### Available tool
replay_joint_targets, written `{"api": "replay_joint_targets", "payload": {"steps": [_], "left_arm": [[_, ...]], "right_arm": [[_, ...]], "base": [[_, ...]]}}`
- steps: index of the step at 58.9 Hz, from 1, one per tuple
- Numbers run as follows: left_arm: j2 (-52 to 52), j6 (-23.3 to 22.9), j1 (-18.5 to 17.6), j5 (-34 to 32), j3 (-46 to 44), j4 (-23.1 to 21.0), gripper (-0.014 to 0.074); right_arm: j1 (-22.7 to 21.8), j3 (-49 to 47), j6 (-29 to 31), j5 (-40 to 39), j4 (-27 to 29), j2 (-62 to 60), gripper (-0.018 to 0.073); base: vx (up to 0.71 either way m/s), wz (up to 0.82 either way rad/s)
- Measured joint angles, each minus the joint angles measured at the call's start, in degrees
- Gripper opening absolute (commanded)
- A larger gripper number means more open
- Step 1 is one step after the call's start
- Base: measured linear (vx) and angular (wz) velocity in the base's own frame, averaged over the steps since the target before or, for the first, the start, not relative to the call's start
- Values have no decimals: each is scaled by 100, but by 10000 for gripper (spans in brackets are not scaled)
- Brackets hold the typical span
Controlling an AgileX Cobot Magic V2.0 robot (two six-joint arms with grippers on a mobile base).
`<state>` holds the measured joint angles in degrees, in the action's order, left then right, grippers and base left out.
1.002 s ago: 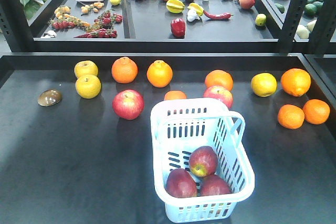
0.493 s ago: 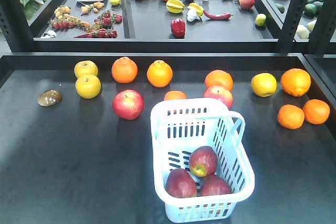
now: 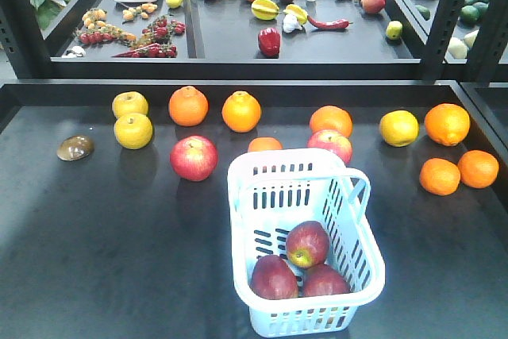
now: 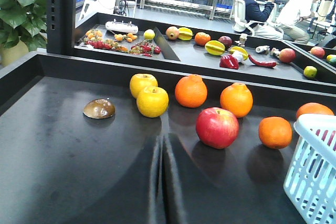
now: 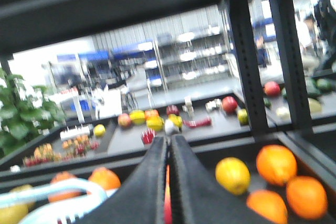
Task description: Pick three apples into basket with both arms
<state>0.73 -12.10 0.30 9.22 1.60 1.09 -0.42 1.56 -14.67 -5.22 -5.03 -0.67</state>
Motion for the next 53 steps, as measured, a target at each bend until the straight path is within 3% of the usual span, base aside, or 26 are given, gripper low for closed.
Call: {"api": "replay_joint_targets", "payload": {"steps": [53], "left_arm": [[0,0,0,0,0,0,-6]], "right_arm": [[0,0,0,273,92,0,-5]], "base": [[0,0]]}}
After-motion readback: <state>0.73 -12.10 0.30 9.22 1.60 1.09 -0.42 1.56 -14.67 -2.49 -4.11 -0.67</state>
